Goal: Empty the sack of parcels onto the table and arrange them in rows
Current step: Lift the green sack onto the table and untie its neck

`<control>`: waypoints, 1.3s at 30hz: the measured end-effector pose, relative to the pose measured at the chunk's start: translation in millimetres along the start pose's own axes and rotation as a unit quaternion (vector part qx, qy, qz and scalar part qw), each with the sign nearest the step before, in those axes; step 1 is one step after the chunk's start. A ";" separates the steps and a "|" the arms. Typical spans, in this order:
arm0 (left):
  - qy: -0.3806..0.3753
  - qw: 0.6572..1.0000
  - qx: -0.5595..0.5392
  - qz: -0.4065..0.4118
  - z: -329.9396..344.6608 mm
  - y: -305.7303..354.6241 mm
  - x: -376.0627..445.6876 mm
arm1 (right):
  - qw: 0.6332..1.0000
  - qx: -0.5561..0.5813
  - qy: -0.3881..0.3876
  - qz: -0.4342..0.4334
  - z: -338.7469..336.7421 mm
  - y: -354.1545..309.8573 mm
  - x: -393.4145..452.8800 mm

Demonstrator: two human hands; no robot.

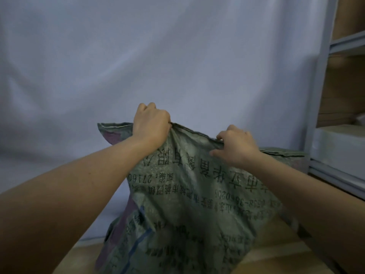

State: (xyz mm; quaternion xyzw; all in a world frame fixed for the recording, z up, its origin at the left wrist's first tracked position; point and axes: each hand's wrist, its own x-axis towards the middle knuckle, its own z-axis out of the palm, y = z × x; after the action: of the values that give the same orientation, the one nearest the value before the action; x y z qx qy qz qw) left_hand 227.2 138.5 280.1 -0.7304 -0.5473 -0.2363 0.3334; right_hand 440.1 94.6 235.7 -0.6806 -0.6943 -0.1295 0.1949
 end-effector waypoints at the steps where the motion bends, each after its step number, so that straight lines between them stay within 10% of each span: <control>1: -0.001 1.000 -0.004 -0.010 2.5 -3.4 2.6 | 1.000 -0.018 -0.018 0.015 -1.1 5.8 2.3; 10: 0.027 0.998 -0.037 -0.039 12.2 -38.0 18.9 | 0.998 -0.020 0.009 0.067 7.5 -10.5 33.5; 20: 0.102 0.971 -0.168 -0.137 -25.9 -84.8 64.4 | 0.957 0.019 0.281 0.069 -44.4 -46.3 95.2; 30: -0.045 0.972 -0.194 -0.125 5.6 -128.4 24.4 | 0.966 0.028 0.254 0.029 -4.3 -84.7 99.3; 39: 0.053 0.997 -0.047 0.004 9.1 -100.7 18.9 | 0.962 0.117 0.244 -0.042 2.5 -124.8 97.0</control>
State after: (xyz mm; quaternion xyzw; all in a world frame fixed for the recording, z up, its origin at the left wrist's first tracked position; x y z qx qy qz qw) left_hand 136.1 175.5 310.4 -0.7341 -0.5143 -0.2988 0.3276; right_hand 315.9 177.4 287.5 -0.5711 -0.6637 -0.2175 0.4314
